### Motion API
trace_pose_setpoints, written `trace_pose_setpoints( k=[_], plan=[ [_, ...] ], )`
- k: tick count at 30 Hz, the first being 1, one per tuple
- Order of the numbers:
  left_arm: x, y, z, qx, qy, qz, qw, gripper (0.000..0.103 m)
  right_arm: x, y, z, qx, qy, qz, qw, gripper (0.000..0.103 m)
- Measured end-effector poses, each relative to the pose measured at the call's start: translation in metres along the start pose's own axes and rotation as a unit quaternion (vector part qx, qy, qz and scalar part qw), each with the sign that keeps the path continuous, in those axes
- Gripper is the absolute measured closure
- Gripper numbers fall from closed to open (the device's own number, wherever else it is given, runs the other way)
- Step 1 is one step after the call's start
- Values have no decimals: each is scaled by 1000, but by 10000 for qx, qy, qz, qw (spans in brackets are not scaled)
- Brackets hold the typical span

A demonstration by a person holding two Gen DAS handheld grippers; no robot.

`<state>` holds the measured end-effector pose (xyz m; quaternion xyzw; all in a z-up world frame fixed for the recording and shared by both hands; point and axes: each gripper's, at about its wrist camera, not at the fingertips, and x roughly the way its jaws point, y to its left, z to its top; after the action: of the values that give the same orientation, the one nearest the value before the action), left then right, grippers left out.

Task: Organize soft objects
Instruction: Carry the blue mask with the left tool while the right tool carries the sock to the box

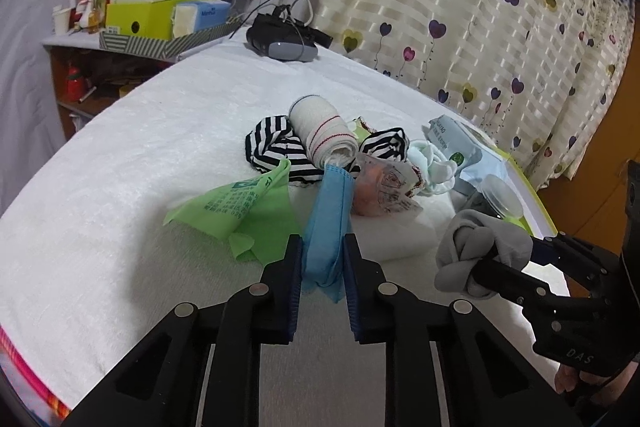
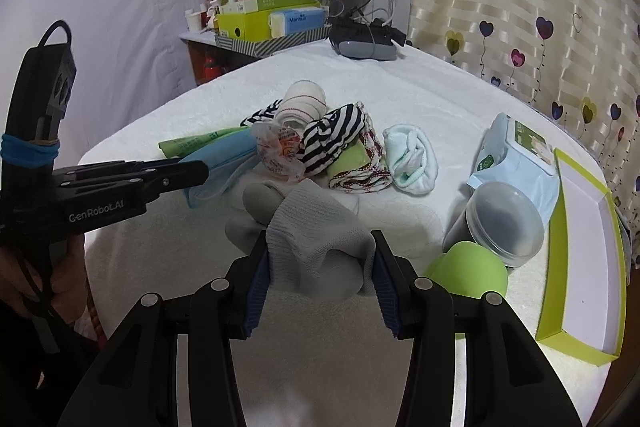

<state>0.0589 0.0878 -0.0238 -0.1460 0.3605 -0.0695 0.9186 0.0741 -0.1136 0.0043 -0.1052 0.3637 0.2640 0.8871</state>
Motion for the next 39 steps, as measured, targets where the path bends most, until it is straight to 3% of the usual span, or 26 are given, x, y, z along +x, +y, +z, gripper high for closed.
trace_pose_setpoints(
  k=[21,39],
  plan=[
    [-61,-21,3,34,-550,-15,9985,85,-49,-3,-2,184,-601,-15,9980,55],
    [-48,-117,7,840,-460,-834,9919,85,-96,-60,-29,876,-934,-590,9900,55]
  ],
)
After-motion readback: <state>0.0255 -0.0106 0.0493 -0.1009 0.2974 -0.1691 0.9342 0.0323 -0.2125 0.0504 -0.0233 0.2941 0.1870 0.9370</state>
